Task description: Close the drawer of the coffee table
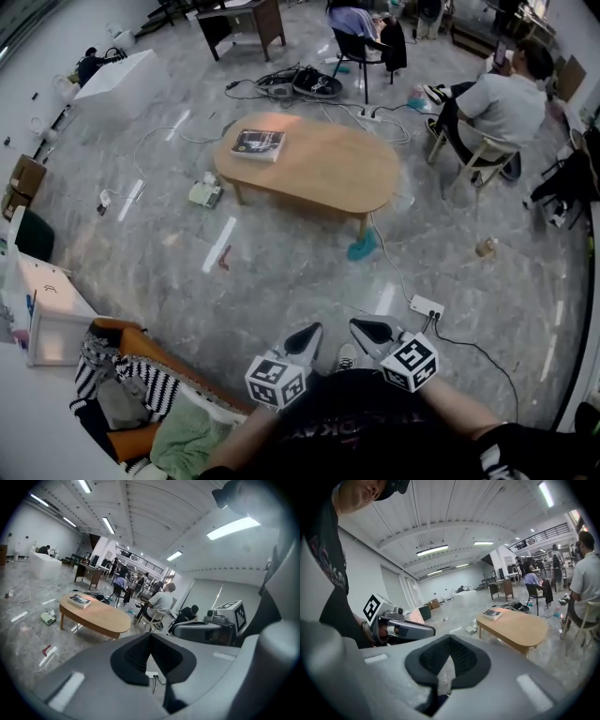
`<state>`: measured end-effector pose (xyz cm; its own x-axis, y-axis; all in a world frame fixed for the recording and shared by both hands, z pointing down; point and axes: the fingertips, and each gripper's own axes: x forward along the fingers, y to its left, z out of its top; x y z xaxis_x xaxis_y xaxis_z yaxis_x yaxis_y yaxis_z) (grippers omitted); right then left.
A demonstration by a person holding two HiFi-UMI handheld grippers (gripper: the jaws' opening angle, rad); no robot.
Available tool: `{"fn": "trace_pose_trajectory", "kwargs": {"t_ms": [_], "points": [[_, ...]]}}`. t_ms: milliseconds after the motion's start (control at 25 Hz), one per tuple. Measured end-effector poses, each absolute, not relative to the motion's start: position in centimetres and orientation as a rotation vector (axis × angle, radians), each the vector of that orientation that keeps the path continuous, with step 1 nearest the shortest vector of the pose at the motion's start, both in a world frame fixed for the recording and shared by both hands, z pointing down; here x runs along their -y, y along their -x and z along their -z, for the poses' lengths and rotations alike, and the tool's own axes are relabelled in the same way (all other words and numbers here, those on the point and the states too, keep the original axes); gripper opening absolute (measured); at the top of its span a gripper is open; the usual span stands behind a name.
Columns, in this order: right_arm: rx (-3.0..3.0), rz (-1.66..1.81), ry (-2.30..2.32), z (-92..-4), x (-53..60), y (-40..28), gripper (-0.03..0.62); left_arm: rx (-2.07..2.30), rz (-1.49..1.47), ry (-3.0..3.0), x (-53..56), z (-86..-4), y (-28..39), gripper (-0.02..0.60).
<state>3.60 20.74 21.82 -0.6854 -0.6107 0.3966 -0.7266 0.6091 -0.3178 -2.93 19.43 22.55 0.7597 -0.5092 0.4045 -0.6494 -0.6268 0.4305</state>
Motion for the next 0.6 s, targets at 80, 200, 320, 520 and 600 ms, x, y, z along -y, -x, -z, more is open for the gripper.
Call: {"fn": "trace_pose_trajectory", "kwargs": {"t_ms": [80, 200, 320, 520, 600], "points": [[2.603, -0.664, -1.080, -21.5, -21.0, -3.6, 0.002, 0.882, -0.327, -2.400, -19.8, -22.1, 2.9, 0.005], [2.624, -0.644, -1.050, -21.0, -21.3, -3.4, 0.002, 0.909, -0.329, -2.406, -20.3, -21.5, 3.0, 0.005], [2.636, -0.643, -1.031, -20.8, -21.5, -3.2, 0.002, 0.923, -0.330, -2.405, -20.6, -21.2, 3.2, 0.005], [2.647, -0.656, -1.024, -21.0, -21.5, -2.9, 0.001, 0.921, -0.349, -2.411, -20.5, -21.1, 3.4, 0.005], [2.648, -0.661, -1.020, -21.2, -21.5, -2.9, 0.002, 0.921, -0.351, -2.410, -20.5, -21.2, 3.3, 0.005]]}}
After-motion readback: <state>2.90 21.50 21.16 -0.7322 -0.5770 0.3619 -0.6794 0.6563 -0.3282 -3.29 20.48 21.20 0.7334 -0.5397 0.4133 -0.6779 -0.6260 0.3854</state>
